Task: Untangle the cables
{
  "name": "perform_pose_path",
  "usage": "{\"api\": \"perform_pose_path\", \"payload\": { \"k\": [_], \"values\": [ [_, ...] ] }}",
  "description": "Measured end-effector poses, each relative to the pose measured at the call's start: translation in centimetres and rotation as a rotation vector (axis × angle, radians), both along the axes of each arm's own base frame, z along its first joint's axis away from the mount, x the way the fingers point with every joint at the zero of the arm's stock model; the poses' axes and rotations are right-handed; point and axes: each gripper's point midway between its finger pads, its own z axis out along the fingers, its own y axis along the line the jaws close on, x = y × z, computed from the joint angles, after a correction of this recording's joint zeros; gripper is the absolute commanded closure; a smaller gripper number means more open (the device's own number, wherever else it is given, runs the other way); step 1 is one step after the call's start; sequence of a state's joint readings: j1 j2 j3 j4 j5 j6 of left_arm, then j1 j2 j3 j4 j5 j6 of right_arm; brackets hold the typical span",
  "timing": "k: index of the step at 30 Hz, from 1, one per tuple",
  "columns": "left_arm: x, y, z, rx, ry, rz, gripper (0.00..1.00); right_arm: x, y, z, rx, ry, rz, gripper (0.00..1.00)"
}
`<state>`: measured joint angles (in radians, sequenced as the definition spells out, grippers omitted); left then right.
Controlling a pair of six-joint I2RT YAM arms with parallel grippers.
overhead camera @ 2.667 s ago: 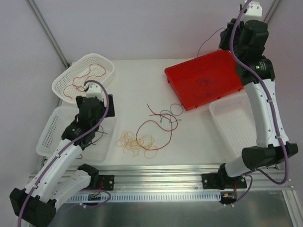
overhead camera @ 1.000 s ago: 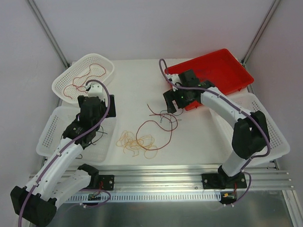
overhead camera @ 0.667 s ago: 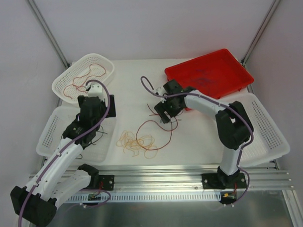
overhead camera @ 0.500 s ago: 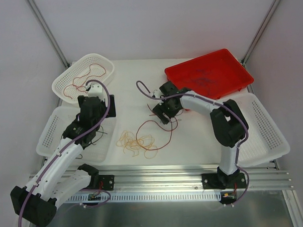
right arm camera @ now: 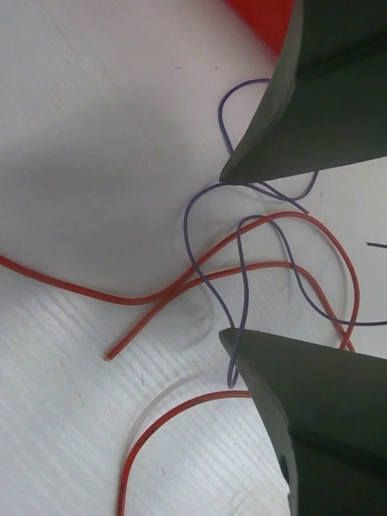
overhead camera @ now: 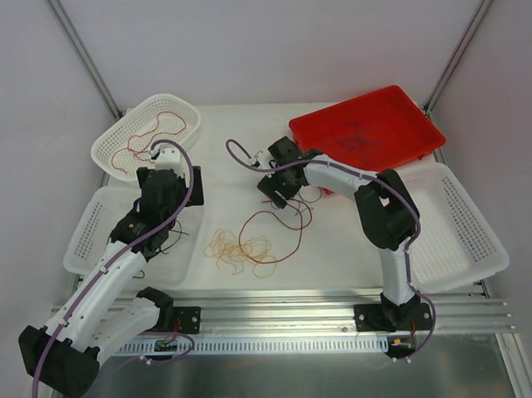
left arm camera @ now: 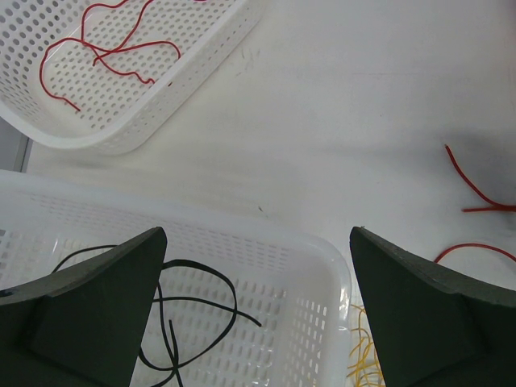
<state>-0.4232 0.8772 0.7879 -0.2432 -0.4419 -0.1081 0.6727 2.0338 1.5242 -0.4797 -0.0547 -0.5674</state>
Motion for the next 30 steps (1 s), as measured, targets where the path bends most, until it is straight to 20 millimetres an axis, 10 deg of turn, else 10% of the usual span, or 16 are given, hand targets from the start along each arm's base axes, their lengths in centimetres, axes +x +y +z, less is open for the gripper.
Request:
{"api": "perform_pose_path", "payload": {
  "k": [14, 18, 30],
  "values": [
    [0.1, -0.1, -0.2, 0.003, 0.008, -0.001, 0.01, -0.1, 0.9, -1.3, 0.024, 0.033, 0.021, 0.97],
    [0.1, 0.0, -0.2, 0.003, 0.008, 0.0, 0.01, -0.1, 1.0, -0.7, 0.038, 0.024, 0.02, 0.99],
    [0.1, -0.3, -0.3, -0.003, 0.01, -0.013, 0.01, -0.6, 0.9, 11.5, 0.208, -0.17, 0.018, 0.99]
  ]
}}
